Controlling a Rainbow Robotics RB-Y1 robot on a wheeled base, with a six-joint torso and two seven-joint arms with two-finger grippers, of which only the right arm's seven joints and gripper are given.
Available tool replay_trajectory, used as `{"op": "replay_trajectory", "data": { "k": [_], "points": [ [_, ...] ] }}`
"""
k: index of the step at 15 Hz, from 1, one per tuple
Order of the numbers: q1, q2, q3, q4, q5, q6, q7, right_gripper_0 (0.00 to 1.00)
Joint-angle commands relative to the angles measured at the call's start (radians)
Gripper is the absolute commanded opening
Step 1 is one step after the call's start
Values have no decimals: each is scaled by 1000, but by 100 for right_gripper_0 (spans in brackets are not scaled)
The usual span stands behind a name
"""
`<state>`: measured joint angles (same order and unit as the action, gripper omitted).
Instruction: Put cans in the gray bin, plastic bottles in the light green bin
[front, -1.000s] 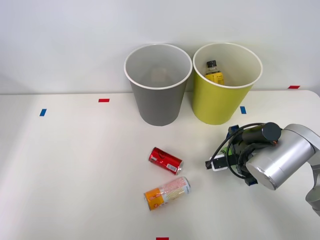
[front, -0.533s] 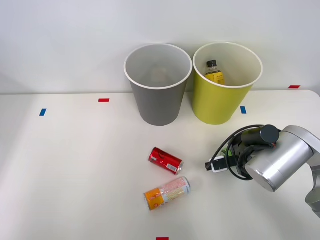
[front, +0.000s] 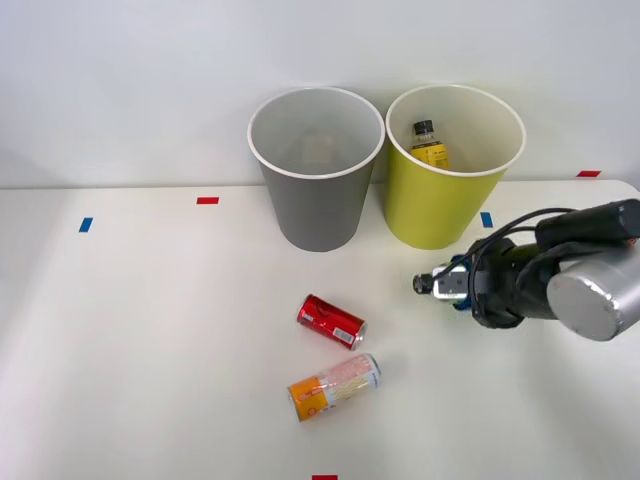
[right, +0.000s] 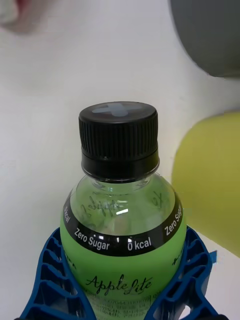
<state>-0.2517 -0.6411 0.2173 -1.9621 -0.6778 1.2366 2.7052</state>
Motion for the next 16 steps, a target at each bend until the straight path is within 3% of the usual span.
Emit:
{"op": "replay_trajectory", "data": {
  "k": [1,7,12,16],
  "points": [
    [11,0,-125,-26,-128,-5,0,0],
    [140,0,-409,-46,-571,-5,0,0],
    [192,3,-512,-46,-850,-34,0,0],
    [200,41,-529,-46,-1028,-118,-73,0]
  ]
}}
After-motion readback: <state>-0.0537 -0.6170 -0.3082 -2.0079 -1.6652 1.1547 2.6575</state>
